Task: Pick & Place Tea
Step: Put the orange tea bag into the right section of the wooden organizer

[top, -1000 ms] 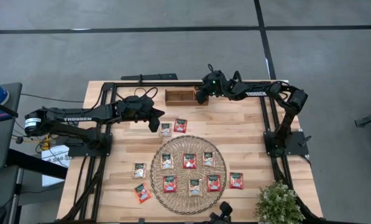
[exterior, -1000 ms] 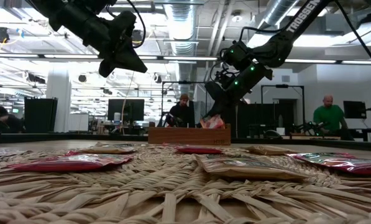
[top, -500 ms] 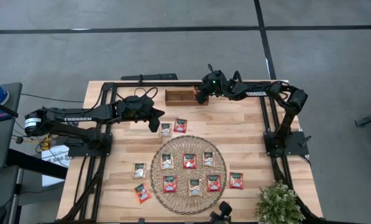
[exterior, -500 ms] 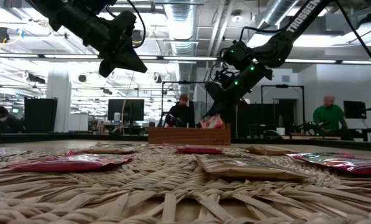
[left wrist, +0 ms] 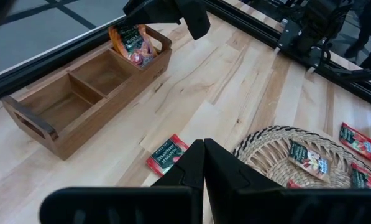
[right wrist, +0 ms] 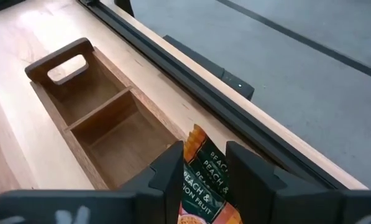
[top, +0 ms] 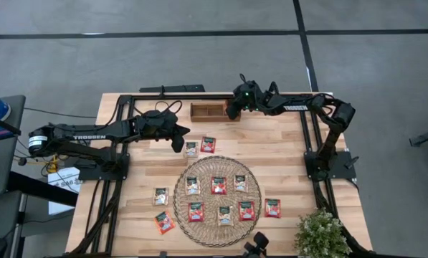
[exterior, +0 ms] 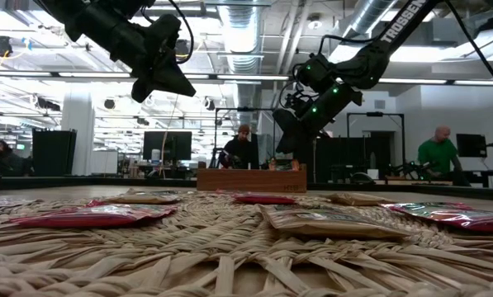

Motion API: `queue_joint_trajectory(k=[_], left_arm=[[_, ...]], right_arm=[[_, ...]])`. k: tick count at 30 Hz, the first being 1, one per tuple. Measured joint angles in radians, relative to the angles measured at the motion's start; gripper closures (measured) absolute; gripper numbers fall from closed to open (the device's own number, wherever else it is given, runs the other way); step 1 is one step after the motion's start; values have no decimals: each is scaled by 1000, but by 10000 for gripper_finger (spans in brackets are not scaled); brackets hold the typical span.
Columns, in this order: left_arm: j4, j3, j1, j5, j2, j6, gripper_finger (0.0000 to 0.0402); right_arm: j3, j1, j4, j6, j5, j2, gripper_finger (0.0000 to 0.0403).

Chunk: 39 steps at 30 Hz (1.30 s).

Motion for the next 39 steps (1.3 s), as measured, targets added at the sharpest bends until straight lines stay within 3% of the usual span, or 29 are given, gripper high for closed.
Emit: queue_joint_trajectory(k=[8, 16, 24, 31, 39], left_arm=[[-6, 0, 0, 0, 0, -4, 401], [-6, 0, 0, 0, 0, -12, 401], [-6, 0, 0, 0, 0, -25, 401], [-13, 0, 0, 12, 0, -110, 401], [-133, 0, 0, 135, 0, -142, 401]], right_arm=[[105, 10, -307, -1, -19, -65, 295], [131, 75, -601, -46, -36, -237, 296], [131, 253, -699, -53, -97, -395, 296], [129, 389, -851, -54, -97, -445, 296], [10, 396, -818, -13, -93, -545, 296]])
